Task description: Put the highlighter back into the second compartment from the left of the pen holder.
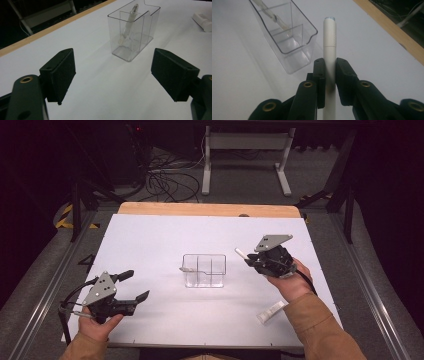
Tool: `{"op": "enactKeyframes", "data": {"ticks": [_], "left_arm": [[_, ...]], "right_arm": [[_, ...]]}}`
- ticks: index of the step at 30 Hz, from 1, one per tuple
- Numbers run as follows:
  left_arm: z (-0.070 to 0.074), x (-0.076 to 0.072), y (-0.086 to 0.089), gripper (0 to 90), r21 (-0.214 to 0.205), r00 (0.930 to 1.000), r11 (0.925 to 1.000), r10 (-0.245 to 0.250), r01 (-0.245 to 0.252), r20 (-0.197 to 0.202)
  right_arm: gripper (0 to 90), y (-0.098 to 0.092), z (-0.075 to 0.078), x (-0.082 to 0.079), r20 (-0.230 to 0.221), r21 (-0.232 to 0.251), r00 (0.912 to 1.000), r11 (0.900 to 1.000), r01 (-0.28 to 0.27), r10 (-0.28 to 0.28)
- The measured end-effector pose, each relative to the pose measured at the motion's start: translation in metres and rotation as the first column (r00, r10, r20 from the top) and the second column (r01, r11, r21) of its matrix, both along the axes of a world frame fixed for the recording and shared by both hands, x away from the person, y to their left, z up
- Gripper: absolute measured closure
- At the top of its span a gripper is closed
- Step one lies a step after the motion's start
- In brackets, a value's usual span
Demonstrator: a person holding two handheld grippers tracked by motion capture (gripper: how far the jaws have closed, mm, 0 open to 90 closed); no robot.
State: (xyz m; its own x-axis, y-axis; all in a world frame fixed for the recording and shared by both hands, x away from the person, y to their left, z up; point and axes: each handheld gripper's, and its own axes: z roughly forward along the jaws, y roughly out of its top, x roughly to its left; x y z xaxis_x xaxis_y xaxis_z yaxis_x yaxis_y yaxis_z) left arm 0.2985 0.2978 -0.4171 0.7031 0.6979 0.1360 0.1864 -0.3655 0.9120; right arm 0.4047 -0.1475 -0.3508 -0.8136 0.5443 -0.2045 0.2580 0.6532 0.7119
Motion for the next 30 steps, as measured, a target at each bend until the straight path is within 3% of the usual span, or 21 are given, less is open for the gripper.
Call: {"op": "enactKeyframes", "data": {"ticks": [7, 12, 20, 24, 30], "left_arm": [[0.0, 0.0, 0.0, 20.7, -0.004, 1.0, 1.0, -0.003, 0.003, -0.003], [0.0, 0.0, -0.001, 20.8, -0.006, 1.0, 1.0, -0.002, 0.002, -0.003], [0.0, 0.0, 0.0, 21.2, -0.007, 1.0, 1.0, -0.004, 0.004, -0.004], [0.0, 0.0, -0.001, 21.2, -0.006, 1.0, 1.0, -0.004, 0.004, -0.003], [0.0, 0.0, 0.0, 21.2, -0.005, 1.0, 1.0, -0.004, 0.004, -0.002]], "right_arm": [[79.1, -0.004, 0.01, 0.0, 0.003, 0.145, 0.9984, 0.9879, -0.057, 0.057], [79.0, -0.005, 0.014, -0.002, 0.024, 0.219, 0.9952, 0.9708, -0.098, 0.095], [79.0, -0.004, 0.018, 0.0, 0.042, 0.338, 0.9889, 0.9294, -0.148, 0.142], [79.0, -0.001, 0.019, -0.001, 0.064, 0.372, 0.9857, 0.9126, -0.169, 0.156], [79.0, 0.003, 0.02, 0.001, 0.065, 0.444, 0.9826, 0.877, -0.185, 0.174]]}}
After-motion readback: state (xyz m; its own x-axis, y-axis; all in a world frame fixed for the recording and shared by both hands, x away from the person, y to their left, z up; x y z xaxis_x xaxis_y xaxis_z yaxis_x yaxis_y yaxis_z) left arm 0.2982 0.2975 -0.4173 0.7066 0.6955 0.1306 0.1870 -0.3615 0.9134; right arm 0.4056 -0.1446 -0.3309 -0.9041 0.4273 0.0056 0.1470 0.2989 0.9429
